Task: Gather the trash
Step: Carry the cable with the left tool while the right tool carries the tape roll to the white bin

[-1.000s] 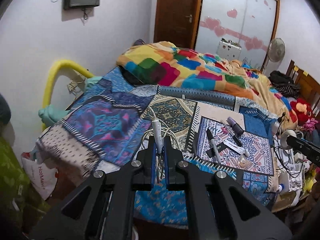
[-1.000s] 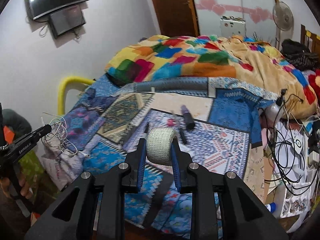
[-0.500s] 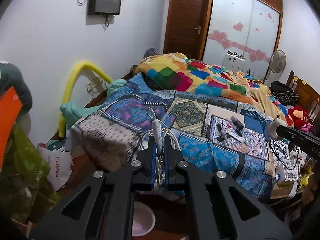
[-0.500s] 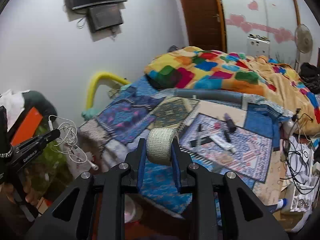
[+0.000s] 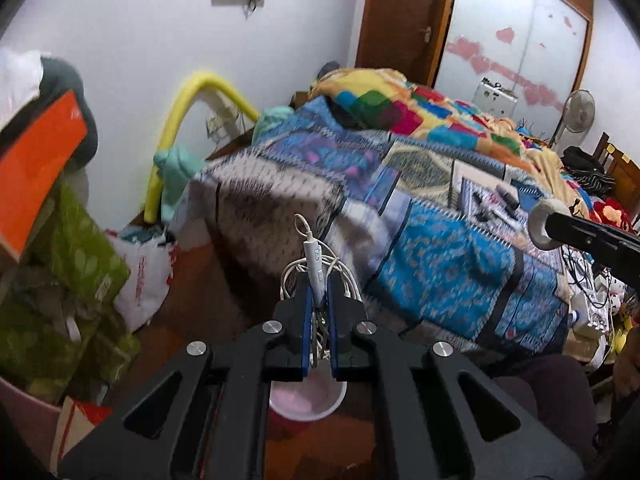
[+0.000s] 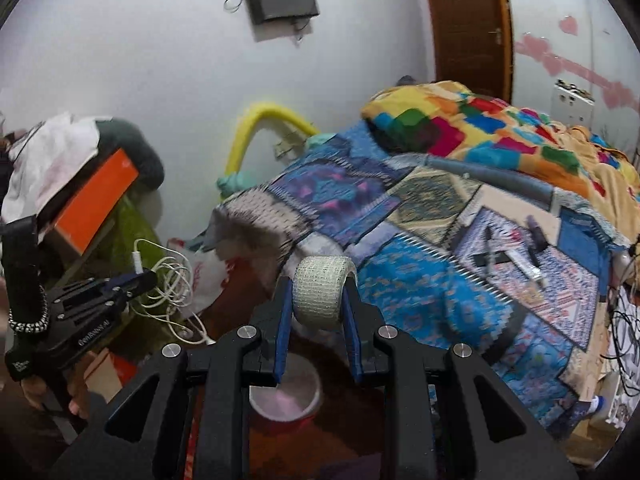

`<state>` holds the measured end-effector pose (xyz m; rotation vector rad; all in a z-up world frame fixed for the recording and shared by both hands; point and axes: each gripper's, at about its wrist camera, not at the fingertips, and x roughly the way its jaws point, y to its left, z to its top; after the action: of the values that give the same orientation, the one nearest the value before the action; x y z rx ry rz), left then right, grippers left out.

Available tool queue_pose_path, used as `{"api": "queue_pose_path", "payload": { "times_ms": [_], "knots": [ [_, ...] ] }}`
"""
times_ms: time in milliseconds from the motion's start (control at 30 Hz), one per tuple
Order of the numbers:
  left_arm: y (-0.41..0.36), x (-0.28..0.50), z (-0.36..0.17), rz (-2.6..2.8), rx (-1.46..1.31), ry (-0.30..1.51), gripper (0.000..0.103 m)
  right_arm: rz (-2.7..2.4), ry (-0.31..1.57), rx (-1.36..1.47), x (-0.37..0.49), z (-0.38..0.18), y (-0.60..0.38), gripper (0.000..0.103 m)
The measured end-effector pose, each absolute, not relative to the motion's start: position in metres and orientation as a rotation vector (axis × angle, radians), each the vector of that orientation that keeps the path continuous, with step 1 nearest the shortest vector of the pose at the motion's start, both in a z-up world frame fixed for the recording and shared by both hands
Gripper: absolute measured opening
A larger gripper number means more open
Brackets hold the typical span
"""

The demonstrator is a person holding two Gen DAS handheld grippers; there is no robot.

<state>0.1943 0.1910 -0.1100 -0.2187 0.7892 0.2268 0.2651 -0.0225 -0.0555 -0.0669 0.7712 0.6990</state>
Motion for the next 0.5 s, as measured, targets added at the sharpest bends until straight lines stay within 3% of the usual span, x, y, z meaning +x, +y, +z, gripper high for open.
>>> {"api": "queue_pose_path", "payload": {
  "times_ms": [500],
  "knots": [
    [0.213, 0.195, -0.236, 0.262, -0.376, 1.034, 0.006, 0.835, 0.999, -0.218, 0.256, -0.144, 0.061, 0.022]
  ]
}}
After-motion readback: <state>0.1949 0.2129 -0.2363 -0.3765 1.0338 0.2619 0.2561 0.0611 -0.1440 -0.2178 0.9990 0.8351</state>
